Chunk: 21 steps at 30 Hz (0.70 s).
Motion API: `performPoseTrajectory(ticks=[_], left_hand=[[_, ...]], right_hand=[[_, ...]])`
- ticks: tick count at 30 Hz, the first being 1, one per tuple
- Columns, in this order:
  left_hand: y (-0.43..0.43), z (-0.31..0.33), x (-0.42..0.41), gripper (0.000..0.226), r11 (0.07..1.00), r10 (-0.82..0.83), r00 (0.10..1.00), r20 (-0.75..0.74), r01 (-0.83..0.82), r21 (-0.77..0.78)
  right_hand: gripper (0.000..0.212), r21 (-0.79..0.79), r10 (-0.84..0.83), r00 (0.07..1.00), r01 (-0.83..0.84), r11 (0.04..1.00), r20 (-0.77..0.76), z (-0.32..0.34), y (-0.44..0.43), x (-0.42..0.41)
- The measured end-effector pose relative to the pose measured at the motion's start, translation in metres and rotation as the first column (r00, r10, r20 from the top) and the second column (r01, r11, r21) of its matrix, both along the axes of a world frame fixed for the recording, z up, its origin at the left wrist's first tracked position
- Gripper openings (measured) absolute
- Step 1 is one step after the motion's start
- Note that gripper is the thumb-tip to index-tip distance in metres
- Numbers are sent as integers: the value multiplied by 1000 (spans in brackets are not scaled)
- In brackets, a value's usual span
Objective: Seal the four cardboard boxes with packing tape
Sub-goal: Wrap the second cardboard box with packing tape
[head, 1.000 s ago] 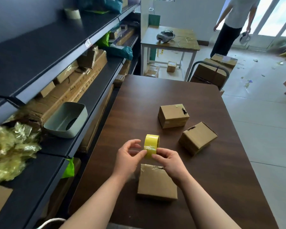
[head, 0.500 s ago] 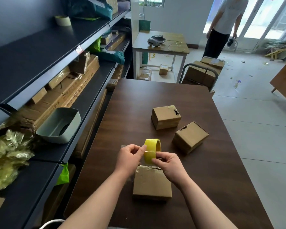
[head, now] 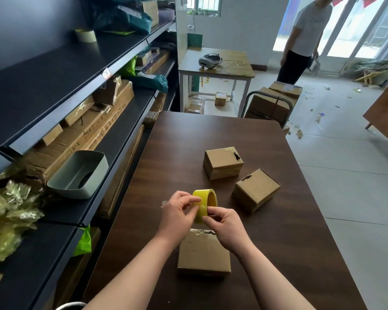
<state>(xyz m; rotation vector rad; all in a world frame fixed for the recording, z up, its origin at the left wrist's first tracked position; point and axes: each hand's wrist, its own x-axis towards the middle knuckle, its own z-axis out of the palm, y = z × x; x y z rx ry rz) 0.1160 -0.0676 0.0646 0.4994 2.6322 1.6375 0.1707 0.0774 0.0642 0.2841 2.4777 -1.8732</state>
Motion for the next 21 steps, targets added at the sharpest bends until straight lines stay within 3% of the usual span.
performPoseTrajectory(ticks=[2, 7, 13, 21], left_hand=[[-3, 0, -3, 21, 992, -88, 994, -66, 82, -93], [-2, 6, -12, 4, 968, -132, 982, -134, 100, -228], [6, 10, -10, 11, 977, -32, 996, 79, 48, -206], [19, 11, 4, 14, 999, 37, 963, 265, -32, -23]], right_hand=[[29, 31, 9, 1000, -8, 999, -7, 0, 3, -1], [28, 156, 98, 995, -96, 983, -8, -1, 9, -3], [6, 374, 145, 989, -137, 917, 9, -3, 24, -7], [29, 326, 26, 999, -33, 945, 27, 14, 48, -2]])
